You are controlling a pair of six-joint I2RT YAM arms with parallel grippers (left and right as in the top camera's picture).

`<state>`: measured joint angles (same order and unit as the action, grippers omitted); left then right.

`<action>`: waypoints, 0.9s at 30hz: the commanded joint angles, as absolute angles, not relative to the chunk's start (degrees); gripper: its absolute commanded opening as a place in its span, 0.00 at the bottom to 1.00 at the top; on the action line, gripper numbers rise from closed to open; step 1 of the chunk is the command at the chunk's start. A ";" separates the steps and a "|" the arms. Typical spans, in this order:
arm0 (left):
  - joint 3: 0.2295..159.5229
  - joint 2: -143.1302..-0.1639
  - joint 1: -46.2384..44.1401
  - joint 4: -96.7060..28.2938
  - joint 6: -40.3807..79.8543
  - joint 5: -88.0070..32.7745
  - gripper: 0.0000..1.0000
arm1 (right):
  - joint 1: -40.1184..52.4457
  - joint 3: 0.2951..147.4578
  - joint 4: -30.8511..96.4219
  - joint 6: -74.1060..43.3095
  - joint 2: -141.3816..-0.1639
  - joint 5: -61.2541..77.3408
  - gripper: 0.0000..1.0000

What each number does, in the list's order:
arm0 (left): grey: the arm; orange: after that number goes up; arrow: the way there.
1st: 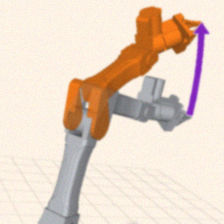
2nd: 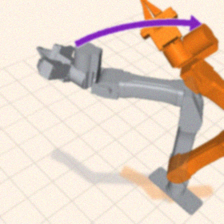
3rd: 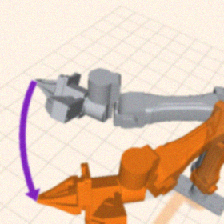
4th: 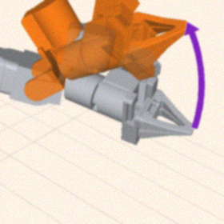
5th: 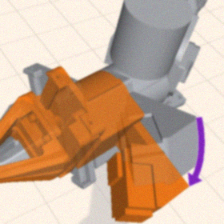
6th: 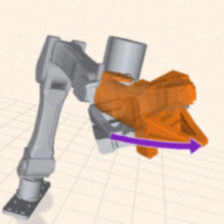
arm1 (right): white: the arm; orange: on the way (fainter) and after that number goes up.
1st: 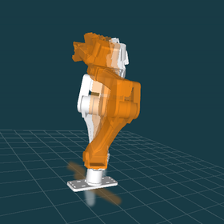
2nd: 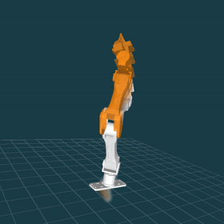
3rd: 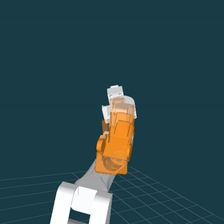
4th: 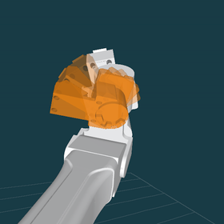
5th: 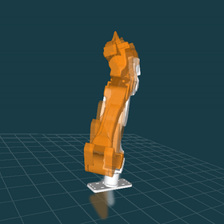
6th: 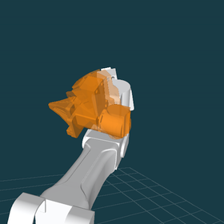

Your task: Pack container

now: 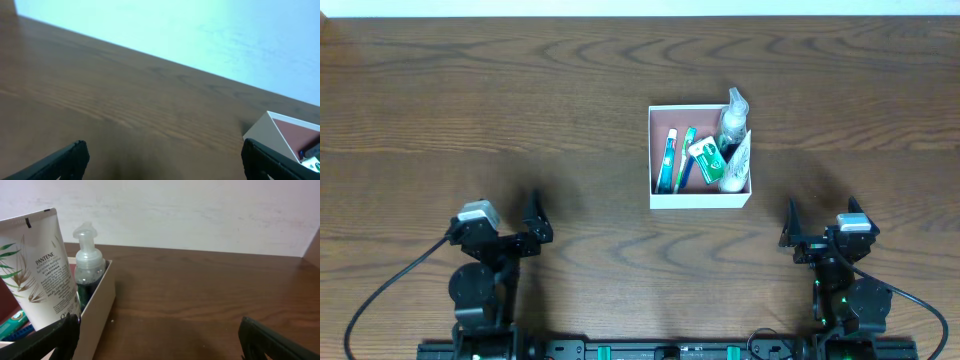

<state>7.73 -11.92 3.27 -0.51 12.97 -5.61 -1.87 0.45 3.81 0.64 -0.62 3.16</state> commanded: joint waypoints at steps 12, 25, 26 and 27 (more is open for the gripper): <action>0.23 -2.13 3.11 4.08 10.66 -7.09 0.98 | -1.48 0.32 4.05 0.27 -0.27 2.98 0.99; 0.23 -0.10 1.41 -3.62 2.57 -7.07 0.98 | -1.48 0.32 4.05 0.27 -0.27 2.98 0.99; 0.23 -0.10 1.41 -3.57 2.57 -7.09 0.98 | -1.48 0.32 4.05 0.27 -0.27 2.98 0.99; 0.23 -0.10 1.41 -3.46 2.55 -7.09 0.98 | -1.48 0.32 4.05 0.27 -0.27 2.98 0.98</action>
